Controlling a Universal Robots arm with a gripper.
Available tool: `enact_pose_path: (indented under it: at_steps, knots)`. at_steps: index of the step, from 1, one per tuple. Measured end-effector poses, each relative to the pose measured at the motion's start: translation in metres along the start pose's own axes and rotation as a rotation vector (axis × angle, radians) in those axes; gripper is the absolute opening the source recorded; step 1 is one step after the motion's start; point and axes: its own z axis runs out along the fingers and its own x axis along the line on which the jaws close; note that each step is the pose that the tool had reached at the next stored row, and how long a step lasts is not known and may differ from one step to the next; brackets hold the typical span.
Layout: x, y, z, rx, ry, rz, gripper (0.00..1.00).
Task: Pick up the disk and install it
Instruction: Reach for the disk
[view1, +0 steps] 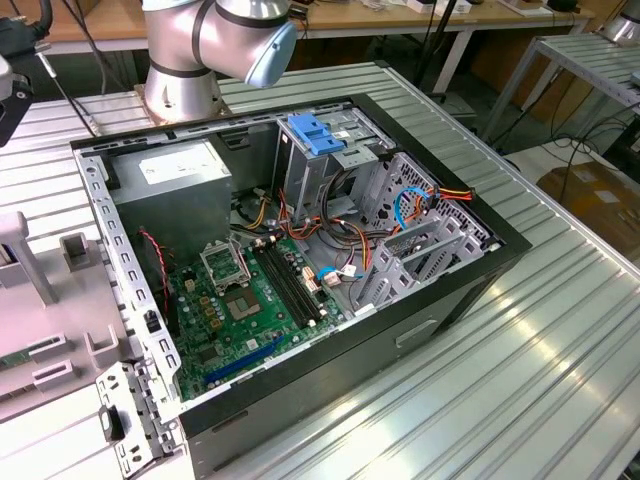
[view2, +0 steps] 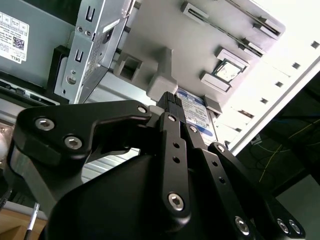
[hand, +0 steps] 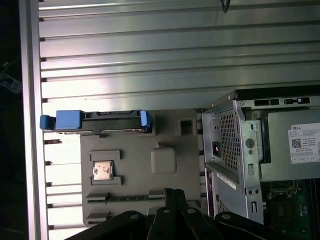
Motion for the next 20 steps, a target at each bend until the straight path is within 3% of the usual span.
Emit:
enact_pose_path:
  at_steps: [20]
  knots:
    - [0.0126, -0.001, 0.0005, 0.0, 0.0, 0.0, 0.11]
